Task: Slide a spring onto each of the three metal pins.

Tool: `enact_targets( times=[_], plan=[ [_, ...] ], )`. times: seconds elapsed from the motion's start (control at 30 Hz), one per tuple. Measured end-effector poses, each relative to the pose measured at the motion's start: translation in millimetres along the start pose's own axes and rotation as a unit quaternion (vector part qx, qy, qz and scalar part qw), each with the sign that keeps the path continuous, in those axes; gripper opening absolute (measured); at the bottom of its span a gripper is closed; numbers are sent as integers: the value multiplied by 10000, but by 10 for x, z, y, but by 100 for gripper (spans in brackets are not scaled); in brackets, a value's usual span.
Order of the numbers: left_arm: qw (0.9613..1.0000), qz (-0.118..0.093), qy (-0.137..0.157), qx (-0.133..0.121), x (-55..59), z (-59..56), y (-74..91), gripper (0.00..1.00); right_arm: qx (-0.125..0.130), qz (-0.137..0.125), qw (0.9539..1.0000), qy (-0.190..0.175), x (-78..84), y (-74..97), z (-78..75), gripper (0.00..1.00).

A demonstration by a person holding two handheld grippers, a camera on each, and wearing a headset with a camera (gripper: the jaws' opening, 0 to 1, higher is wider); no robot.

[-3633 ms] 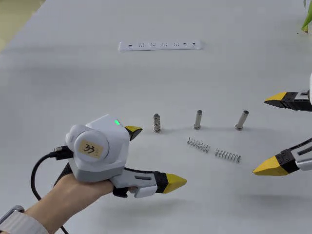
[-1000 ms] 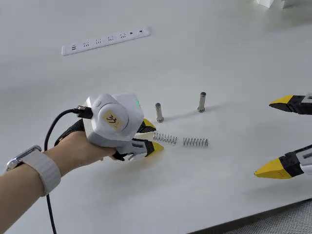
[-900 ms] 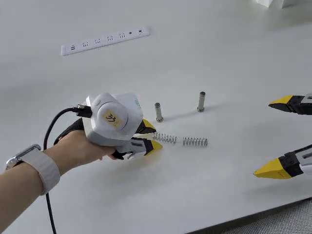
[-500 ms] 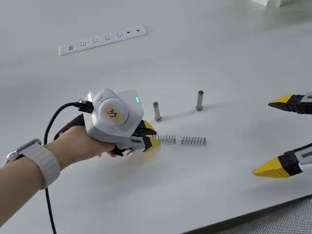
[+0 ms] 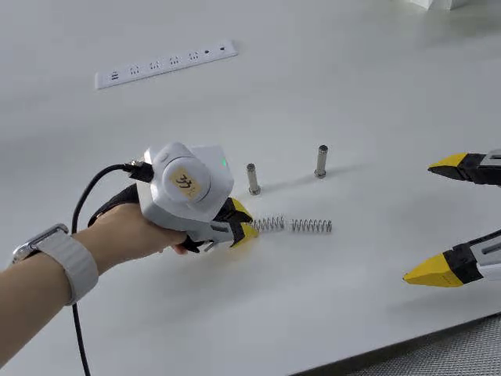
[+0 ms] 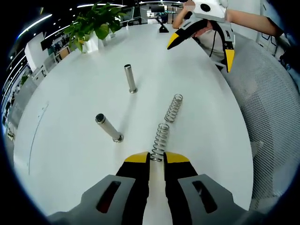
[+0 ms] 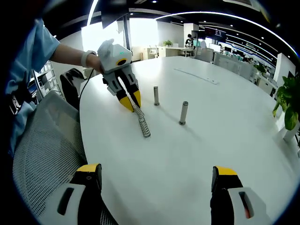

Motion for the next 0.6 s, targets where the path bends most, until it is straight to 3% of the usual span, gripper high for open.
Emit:
enact_targets(
  times=[0.33,0.6],
  plan=[
    [9993,-225,281,-121,18,-59,64,8,-84,-16,10000,46,-21,-26,43,97],
    [9968,-532,513,-305,19,-83,144,7,-145,-56,9998,113,-76,-29,72,96]
  ],
)
Point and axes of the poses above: the centre of the closed fingertips' face, and the gripper's own axes: y roughly backward along the fingers, z roughly to its left, x roughly out of its underside, the point moved 7 cm from there along y, roughly backward along the fingers, and after that the axes turned 10 degrees about x, right-handed, at the moved point
